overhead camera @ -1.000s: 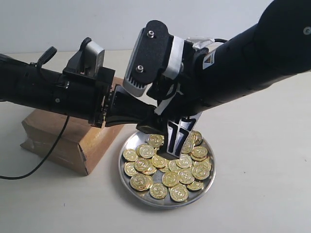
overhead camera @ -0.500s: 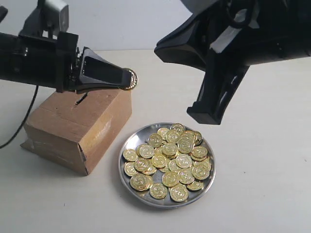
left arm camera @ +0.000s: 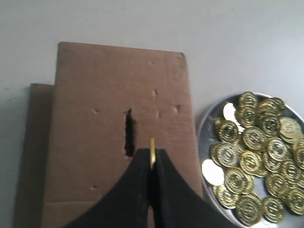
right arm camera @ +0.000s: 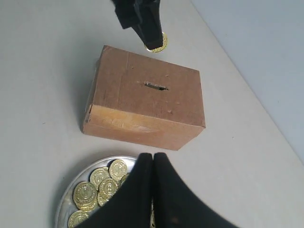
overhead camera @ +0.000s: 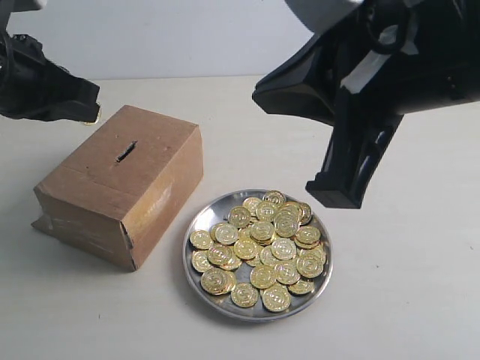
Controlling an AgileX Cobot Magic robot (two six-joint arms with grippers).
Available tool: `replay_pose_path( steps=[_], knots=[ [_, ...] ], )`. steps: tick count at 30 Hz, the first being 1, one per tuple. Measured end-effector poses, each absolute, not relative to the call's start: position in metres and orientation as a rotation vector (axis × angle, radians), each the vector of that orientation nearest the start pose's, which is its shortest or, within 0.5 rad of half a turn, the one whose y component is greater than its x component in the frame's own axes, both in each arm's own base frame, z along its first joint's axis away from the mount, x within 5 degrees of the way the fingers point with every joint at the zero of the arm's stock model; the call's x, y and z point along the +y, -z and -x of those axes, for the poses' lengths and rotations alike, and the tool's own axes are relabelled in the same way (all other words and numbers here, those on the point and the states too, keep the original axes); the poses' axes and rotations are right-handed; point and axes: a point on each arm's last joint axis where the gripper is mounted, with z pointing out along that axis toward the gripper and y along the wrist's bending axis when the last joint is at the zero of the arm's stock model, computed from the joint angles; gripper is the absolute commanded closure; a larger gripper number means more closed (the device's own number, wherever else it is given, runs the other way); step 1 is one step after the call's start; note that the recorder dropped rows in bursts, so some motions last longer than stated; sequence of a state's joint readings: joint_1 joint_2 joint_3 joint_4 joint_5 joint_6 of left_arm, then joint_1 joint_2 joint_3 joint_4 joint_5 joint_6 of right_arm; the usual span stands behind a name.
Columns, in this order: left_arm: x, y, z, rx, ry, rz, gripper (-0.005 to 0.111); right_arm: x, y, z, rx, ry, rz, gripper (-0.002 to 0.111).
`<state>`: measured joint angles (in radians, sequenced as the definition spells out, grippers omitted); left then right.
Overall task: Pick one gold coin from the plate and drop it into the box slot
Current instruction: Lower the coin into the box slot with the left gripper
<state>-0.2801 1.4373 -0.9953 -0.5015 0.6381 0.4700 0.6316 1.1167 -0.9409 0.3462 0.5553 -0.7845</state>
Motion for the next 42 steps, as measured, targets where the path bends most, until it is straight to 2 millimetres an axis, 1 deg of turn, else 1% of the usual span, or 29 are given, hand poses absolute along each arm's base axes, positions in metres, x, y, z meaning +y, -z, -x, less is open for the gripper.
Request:
replay_pose_path(
  steps=[3,6,10,13,20,28,32,38,39,40,42],
  knots=[
    [-0.116,-0.255,-0.285,2.458,0.383,-0.592,0.107,0.152,-0.342,-0.180,1.802,-0.280,1.244,0.108],
    [-0.131,-0.238,-0.290,2.466,0.332,-0.656,0.107,0.152,-0.342,-0.180,1.802,-0.280,1.244,0.108],
    [-0.133,-0.224,-0.298,2.470,0.267,-0.683,0.107,0.152,-0.341,-0.180,1.804,-0.281,1.246,0.108],
    [-0.133,-0.217,-0.303,2.462,0.248,-0.684,0.107,0.152,-0.341,-0.180,1.806,-0.283,1.244,0.108],
    [-0.134,-0.215,-0.305,2.451,0.242,-0.676,0.107,0.152,-0.341,-0.180,1.807,-0.283,1.245,0.108],
    [-0.139,-0.214,-0.303,2.443,0.234,-0.734,0.107,0.152,-0.341,-0.180,1.816,-0.290,1.236,0.108],
    [-0.140,-0.203,-0.305,2.482,0.223,-0.757,0.107,0.152,-0.340,-0.179,1.823,-0.293,1.244,0.108],
    [-0.140,-0.199,-0.306,2.489,0.219,-0.763,0.107,0.152,-0.340,-0.179,1.826,-0.294,1.247,0.108],
    [-0.140,-0.199,-0.307,2.489,0.218,-0.762,0.105,0.152,-0.340,-0.179,1.826,-0.294,1.247,0.108],
    [-0.140,-0.199,-0.307,2.487,0.218,-0.761,0.099,0.152,-0.340,-0.179,1.826,-0.294,1.247,0.108],
    [-0.141,-0.199,-0.308,2.485,0.217,-0.760,0.081,0.152,-0.340,-0.179,1.827,-0.294,1.248,0.108]
  ],
)
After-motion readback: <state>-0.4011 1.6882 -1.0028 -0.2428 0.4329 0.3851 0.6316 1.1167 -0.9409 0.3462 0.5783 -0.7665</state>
